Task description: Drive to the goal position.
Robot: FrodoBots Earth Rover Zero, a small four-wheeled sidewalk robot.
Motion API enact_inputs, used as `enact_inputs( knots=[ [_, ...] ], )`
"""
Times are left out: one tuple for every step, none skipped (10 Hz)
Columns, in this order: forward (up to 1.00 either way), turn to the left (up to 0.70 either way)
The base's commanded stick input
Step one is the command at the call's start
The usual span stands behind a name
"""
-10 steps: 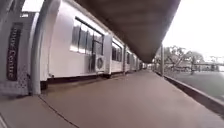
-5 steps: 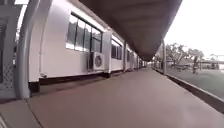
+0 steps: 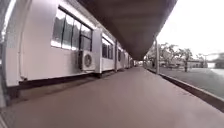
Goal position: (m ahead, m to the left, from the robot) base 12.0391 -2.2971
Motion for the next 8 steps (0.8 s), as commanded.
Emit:
enact_inputs(
  knots=[
    [0.70,-0.35],
    [0.70,-0.35],
    [0.70,-0.35],
    [0.70,-0.23],
    [0.70,-0.06],
    [0.70,0.00],
    [0.70,0.00],
    [0.70,0.00]
  ],
)
